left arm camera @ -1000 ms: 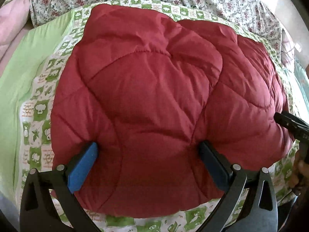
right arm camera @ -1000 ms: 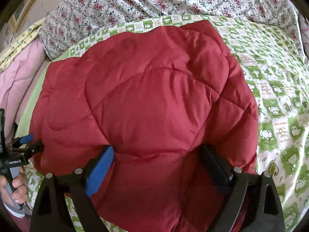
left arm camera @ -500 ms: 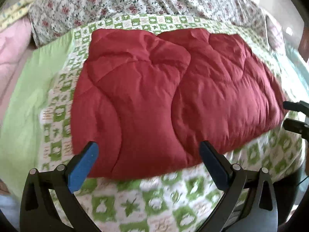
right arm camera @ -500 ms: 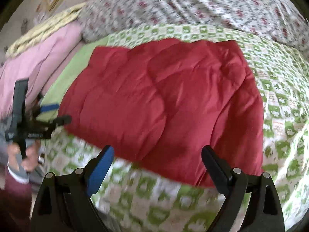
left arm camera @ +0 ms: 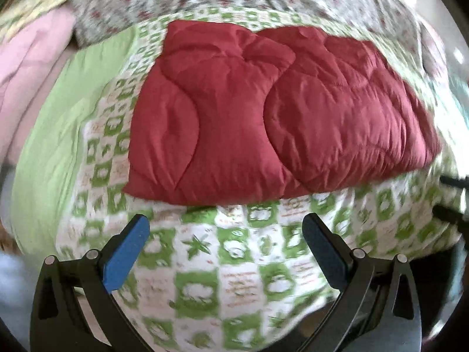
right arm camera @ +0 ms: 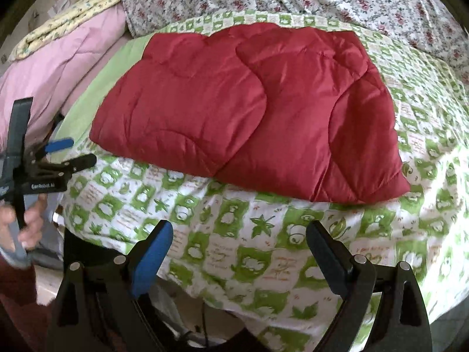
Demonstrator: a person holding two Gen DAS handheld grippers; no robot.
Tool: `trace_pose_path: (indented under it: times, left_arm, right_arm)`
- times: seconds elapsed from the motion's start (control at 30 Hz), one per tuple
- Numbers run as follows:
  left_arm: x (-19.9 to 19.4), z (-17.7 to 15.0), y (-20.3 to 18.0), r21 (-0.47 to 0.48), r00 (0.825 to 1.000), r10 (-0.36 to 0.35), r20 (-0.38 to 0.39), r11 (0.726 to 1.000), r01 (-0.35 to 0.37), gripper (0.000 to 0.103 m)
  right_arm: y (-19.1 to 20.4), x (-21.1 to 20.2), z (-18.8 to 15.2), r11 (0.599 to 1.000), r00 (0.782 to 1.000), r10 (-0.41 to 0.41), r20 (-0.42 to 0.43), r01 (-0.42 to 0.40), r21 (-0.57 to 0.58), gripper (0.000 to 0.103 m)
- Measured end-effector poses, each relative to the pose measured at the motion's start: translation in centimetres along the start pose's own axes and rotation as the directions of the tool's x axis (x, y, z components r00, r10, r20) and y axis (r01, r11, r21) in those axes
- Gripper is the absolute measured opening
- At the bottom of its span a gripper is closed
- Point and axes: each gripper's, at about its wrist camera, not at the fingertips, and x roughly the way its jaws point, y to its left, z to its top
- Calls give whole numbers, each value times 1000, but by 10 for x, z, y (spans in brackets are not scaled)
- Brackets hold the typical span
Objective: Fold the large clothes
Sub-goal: 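Release the jacket and pull both grippers back from the bundle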
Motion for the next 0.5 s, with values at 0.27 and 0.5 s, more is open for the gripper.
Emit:
trace_pose_path:
  times: [0.27, 0.5]
  left_arm:
    - [-32, 11, -25, -77, 995, 40, 88, 997, -34, 103]
    - [-30, 28, -19, -95, 990, 85, 112, 993, -75, 103]
  right_arm:
    - [35, -31, 25, 998, 982, -56, 182, 49, 46, 94]
    - [38, -33, 46, 992, 964, -122, 234, 110, 64, 95]
